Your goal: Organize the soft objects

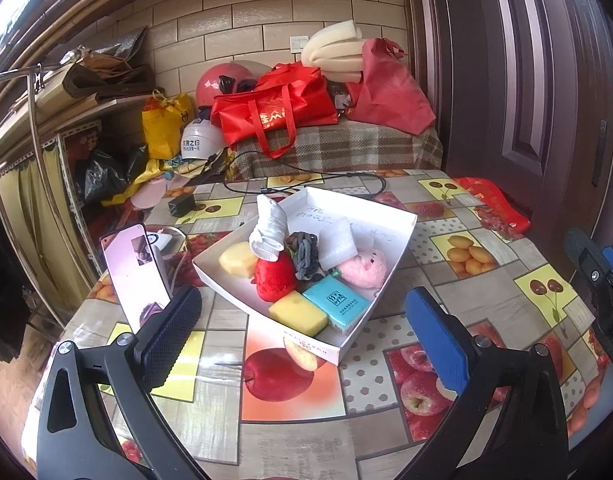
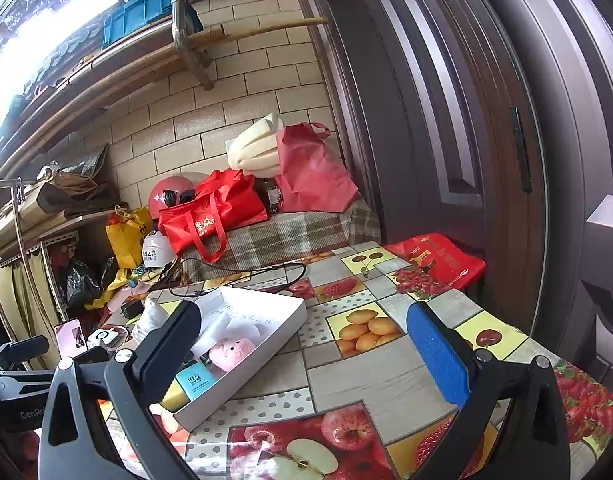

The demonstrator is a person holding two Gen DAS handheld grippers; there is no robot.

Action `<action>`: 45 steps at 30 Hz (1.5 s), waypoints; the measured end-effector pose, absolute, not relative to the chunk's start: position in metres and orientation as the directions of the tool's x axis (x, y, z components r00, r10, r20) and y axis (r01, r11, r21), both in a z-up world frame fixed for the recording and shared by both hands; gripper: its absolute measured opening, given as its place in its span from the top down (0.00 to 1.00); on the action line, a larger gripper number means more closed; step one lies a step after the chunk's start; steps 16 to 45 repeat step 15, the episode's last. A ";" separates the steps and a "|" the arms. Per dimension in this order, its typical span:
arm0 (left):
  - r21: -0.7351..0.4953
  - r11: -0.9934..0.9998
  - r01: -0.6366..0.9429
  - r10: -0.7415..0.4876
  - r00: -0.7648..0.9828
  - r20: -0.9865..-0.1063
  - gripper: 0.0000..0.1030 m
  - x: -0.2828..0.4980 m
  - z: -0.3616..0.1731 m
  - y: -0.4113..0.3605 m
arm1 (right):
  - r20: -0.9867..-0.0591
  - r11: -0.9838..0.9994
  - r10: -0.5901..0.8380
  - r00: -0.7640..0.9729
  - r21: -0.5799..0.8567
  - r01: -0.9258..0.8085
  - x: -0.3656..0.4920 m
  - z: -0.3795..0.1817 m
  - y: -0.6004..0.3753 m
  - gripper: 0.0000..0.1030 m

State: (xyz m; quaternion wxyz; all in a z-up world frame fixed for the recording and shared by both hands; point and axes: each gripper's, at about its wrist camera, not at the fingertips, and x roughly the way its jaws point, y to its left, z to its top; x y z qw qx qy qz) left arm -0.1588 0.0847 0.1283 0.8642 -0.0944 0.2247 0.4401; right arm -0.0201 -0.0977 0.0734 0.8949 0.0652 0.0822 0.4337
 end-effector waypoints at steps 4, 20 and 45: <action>0.033 0.599 -0.800 0.714 0.515 -0.474 0.00 -0.158 0.128 0.085 | -0.100 0.612 0.790 0.605 0.197 -0.766 -0.015 0.072 -0.096 0.00; 0.024 0.624 -0.781 0.686 0.533 -0.496 0.00 -0.152 0.122 0.087 | -0.107 0.607 0.794 0.599 0.207 -0.767 -0.013 0.070 -0.097 0.00; 0.024 0.624 -0.781 0.686 0.533 -0.496 0.00 -0.152 0.122 0.087 | -0.107 0.607 0.794 0.599 0.207 -0.767 -0.013 0.070 -0.097 0.00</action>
